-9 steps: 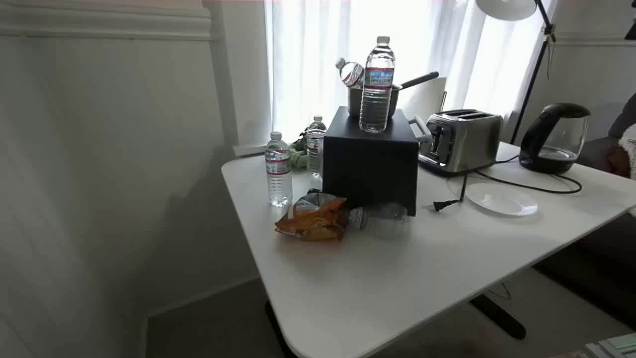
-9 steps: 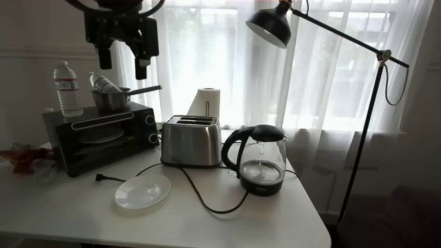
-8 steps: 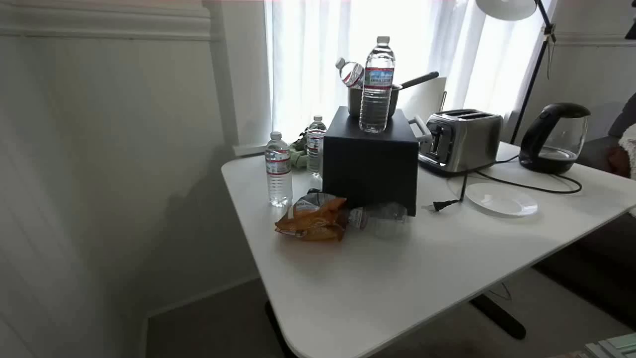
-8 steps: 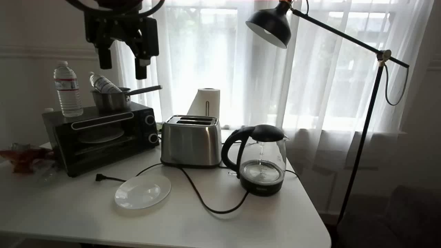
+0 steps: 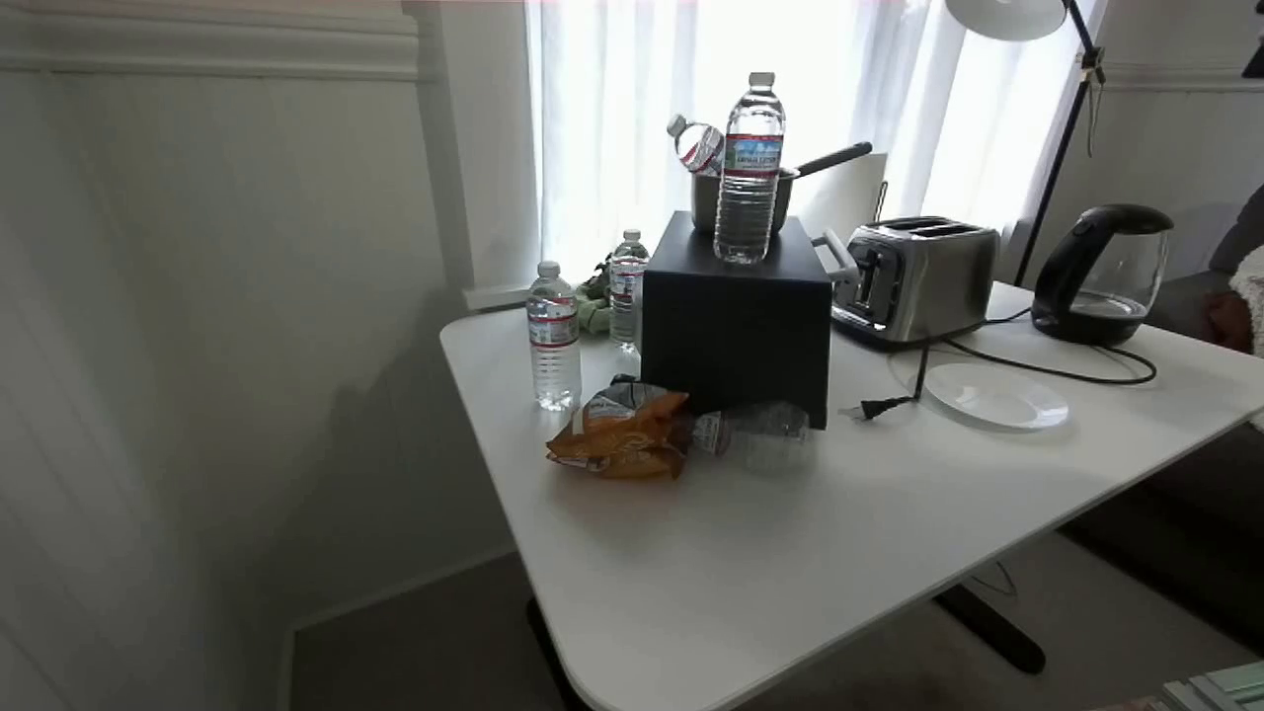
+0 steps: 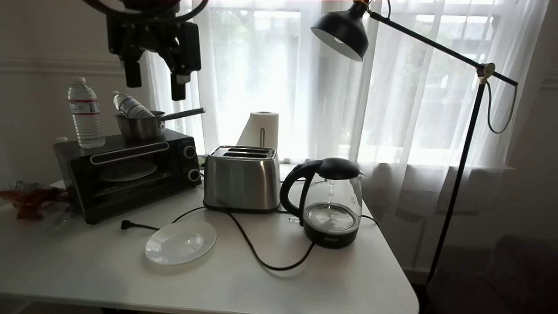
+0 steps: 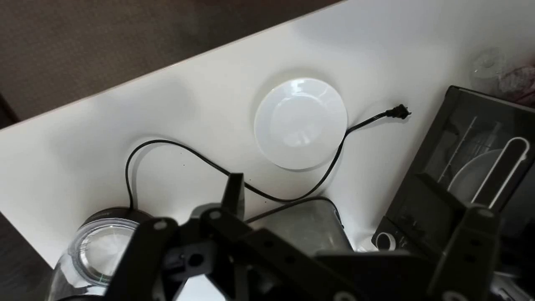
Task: Press the lid ejecting button of the electric kettle
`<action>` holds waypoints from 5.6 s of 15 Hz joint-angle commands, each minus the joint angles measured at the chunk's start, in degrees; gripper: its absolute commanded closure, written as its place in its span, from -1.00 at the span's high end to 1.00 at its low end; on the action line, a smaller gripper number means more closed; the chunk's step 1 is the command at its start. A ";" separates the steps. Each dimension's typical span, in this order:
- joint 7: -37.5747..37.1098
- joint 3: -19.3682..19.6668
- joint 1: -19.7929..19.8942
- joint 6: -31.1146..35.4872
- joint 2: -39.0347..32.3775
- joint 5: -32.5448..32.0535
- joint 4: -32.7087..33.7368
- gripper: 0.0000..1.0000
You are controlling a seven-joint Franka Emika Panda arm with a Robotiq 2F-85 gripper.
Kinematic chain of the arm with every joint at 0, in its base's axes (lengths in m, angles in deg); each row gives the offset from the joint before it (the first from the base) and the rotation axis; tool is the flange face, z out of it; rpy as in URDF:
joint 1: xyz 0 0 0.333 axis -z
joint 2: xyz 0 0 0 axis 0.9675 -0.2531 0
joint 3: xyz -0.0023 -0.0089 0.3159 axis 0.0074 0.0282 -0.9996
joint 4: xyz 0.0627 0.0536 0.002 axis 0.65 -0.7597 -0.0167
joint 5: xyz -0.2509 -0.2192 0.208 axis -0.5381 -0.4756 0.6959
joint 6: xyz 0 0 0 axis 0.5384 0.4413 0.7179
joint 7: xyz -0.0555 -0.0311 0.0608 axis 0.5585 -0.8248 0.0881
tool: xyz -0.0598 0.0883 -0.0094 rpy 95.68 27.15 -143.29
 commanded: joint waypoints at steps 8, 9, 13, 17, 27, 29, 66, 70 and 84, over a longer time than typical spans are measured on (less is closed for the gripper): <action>-18.00 -4.12 11.12 1.66 -12.19 -13.93 1.55 1.00; -20.51 -4.41 11.86 2.85 -13.53 -15.24 2.06 1.00; -31.23 -5.76 14.36 7.96 -18.51 -20.89 4.66 1.00; -43.49 -6.71 15.92 12.24 -23.90 -26.50 7.95 0.18; -79.42 -6.49 10.98 13.39 -39.30 -31.58 20.08 -0.95; -84.34 -6.10 9.24 13.44 -41.54 -31.77 21.79 -1.00; -104.73 -0.58 2.00 31.62 -53.28 -50.92 22.99 -0.97; -105.41 -0.36 1.88 32.15 -53.65 -51.73 22.92 -0.96; -106.75 -0.23 1.84 34.13 -54.38 -53.29 22.77 -0.96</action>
